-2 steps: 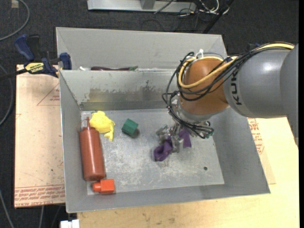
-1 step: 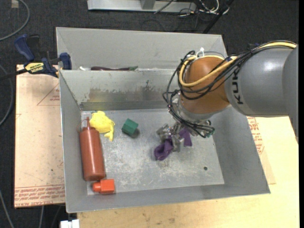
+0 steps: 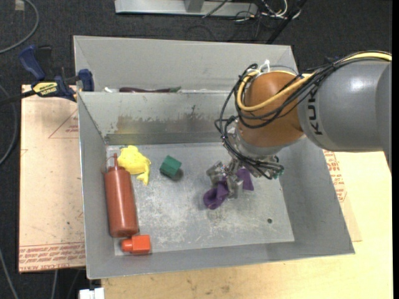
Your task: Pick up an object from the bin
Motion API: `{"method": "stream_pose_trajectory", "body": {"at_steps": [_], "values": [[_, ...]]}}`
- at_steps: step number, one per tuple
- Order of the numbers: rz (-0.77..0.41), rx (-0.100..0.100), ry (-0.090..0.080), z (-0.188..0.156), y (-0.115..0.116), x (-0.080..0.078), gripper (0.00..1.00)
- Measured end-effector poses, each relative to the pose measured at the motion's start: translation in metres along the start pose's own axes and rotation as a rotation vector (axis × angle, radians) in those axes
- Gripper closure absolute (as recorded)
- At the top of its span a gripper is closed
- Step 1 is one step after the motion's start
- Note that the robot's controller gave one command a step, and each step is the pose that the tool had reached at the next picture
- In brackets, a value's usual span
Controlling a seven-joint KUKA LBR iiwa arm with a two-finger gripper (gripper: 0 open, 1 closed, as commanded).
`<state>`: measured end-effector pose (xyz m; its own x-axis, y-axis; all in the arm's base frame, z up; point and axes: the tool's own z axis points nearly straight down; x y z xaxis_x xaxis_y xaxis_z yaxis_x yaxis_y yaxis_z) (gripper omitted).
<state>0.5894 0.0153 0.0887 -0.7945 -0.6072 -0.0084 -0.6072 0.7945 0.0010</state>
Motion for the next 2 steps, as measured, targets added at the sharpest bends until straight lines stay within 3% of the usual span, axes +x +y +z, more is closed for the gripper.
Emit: {"method": "stream_pose_trajectory", "body": {"at_steps": [2], "values": [[0.0, 0.004, -0.005, -0.032, -0.001, -0.001, 1.0]]}}
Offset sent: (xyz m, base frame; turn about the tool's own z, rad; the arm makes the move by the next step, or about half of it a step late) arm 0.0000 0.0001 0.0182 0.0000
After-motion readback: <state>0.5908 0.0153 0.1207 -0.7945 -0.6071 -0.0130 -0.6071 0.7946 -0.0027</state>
